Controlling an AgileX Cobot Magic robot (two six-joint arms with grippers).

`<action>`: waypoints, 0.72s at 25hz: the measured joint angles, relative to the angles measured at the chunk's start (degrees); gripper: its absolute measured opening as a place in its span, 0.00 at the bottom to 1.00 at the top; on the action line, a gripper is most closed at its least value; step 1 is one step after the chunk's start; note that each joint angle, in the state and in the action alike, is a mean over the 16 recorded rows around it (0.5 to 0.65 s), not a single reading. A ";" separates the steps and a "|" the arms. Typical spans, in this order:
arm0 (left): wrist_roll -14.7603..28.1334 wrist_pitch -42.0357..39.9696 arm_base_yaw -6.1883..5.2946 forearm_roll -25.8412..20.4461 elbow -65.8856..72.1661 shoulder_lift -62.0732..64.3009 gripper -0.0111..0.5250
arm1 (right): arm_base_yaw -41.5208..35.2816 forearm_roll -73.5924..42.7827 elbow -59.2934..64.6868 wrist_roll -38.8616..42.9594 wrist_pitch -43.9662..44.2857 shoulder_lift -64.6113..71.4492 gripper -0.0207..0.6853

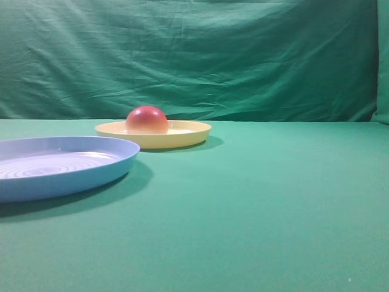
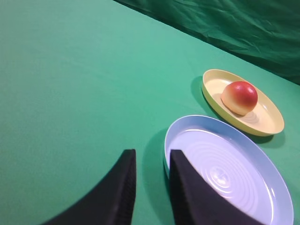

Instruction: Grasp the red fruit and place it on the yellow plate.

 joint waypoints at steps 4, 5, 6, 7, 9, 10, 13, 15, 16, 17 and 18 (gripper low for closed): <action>0.00 0.00 0.00 0.00 0.00 0.00 0.31 | -1.02 -1.00 2.89 0.50 0.53 -4.48 0.03; 0.00 0.00 0.00 0.00 0.00 0.00 0.31 | -1.61 -1.27 3.72 0.67 0.33 -5.42 0.03; 0.00 0.00 0.00 0.00 0.00 0.00 0.31 | -2.34 -1.52 4.62 0.85 0.01 -6.35 0.03; 0.00 0.00 0.00 0.00 0.00 0.00 0.31 | -3.21 -1.77 5.61 1.02 -0.42 -7.31 0.03; 0.00 0.00 0.00 0.00 0.00 0.00 0.31 | -5.38 -2.21 7.86 1.38 -1.58 -9.30 0.03; 0.00 0.00 0.00 0.00 0.00 0.00 0.31 | -6.67 -2.42 9.16 1.56 -2.31 -10.36 0.03; 0.00 0.00 0.00 0.00 0.00 0.00 0.31 | -11.17 -2.91 13.71 2.09 -5.04 -13.88 0.03; 0.00 0.00 0.00 0.00 0.00 0.00 0.31 | -14.61 -3.09 17.18 2.44 -7.10 -16.60 0.03; 0.00 0.00 0.00 0.00 0.00 0.00 0.31 | -16.42 -3.13 18.98 2.60 -8.13 -18.05 0.03; 0.00 0.00 0.00 0.00 0.00 0.00 0.31 | -18.22 -3.16 20.81 2.73 -9.15 -19.55 0.03; 0.00 0.00 0.00 0.00 0.00 0.00 0.31 | -19.95 -3.19 22.66 2.82 -10.14 -21.09 0.03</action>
